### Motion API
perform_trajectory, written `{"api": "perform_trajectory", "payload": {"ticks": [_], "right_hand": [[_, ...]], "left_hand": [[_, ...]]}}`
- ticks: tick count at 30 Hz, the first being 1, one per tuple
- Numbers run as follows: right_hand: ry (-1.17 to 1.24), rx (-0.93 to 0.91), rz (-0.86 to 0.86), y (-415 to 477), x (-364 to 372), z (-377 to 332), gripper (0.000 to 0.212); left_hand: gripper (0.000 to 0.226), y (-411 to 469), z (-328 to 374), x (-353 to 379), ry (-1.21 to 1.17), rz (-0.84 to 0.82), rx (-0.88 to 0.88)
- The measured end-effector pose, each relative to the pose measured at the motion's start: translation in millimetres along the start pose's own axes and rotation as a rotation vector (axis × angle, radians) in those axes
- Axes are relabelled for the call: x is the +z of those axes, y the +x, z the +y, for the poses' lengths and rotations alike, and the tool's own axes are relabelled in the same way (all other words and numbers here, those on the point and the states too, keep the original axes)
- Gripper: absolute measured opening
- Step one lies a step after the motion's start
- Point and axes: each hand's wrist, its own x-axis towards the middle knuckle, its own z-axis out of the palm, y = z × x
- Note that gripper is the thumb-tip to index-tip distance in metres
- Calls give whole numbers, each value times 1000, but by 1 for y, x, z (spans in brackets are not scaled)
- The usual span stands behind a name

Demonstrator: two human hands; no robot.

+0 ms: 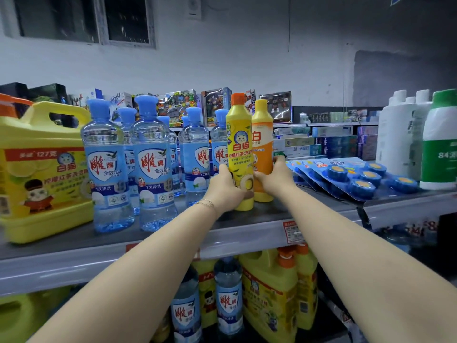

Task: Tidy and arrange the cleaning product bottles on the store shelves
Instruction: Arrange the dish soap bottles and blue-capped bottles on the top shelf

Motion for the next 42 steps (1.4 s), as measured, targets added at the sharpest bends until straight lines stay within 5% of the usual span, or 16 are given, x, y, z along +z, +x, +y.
{"api": "perform_trajectory", "payload": {"ticks": [10, 15, 19, 23, 27, 32, 42], "right_hand": [[-106, -179, 109, -22, -14, -1, 43], [-57, -316, 152, -38, -32, -12, 42], [-46, -370, 102, -48, -38, -13, 45], [-70, -396, 45, -54, -37, -7, 48], [-41, -430, 20, -59, -32, -9, 50], [-3, -469, -38, -63, -17, -23, 49], [181, -444, -215, -71, 3, -35, 44]], "left_hand": [[59, 15, 3, 6, -56, 24, -128], [77, 24, 13, 24, -51, 16, -163], [55, 29, 18, 33, 2, 28, -153], [51, 29, 15, 24, 27, -99, -132], [72, 16, 16, -1, 104, -149, -72], [78, -20, 23, -35, -56, -470, 55], [55, -40, 11, -54, -208, -226, 76]]}}
